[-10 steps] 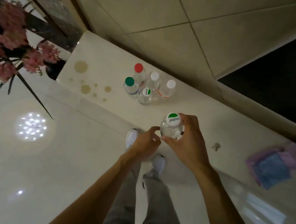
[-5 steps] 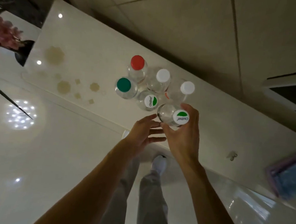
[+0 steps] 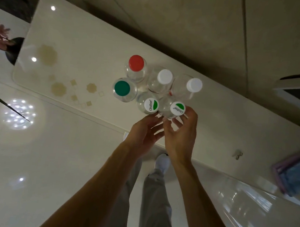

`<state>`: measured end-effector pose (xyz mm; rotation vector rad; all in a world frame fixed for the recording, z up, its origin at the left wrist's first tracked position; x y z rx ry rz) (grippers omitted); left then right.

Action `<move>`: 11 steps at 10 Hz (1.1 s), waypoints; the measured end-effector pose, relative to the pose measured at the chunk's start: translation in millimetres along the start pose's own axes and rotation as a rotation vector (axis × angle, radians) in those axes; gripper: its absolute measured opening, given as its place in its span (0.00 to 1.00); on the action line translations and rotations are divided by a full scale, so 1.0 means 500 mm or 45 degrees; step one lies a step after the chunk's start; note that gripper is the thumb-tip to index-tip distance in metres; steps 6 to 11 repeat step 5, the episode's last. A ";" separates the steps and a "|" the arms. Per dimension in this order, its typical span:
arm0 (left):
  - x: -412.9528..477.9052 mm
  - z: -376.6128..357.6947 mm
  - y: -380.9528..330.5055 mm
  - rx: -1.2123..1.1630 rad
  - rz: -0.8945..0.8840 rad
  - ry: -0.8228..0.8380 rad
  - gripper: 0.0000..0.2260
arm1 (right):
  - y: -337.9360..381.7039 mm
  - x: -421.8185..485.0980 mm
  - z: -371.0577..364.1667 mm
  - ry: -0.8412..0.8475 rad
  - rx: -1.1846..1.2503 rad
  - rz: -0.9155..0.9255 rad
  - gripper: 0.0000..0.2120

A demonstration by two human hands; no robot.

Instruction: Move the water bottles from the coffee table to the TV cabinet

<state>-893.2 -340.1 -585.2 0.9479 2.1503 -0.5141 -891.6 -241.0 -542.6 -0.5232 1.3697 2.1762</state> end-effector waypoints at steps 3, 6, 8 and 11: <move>-0.035 -0.030 -0.012 -0.023 0.029 -0.049 0.11 | 0.035 -0.017 0.027 0.073 -0.055 -0.061 0.27; -0.144 -0.052 -0.031 0.057 0.050 -0.193 0.14 | 0.102 -0.088 0.093 0.131 -0.198 -0.124 0.23; -0.144 -0.052 -0.031 0.057 0.050 -0.193 0.14 | 0.102 -0.088 0.093 0.131 -0.198 -0.124 0.23; -0.144 -0.052 -0.031 0.057 0.050 -0.193 0.14 | 0.102 -0.088 0.093 0.131 -0.198 -0.124 0.23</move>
Point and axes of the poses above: each hand's wrist, its own x-axis towards the middle knuckle, its own z-axis out of the back of the hand, y = z × x, the point moved 2 cm from there along x, towards the middle knuckle, and after that the axes turned 15 degrees about y, right-handed, at the moved point
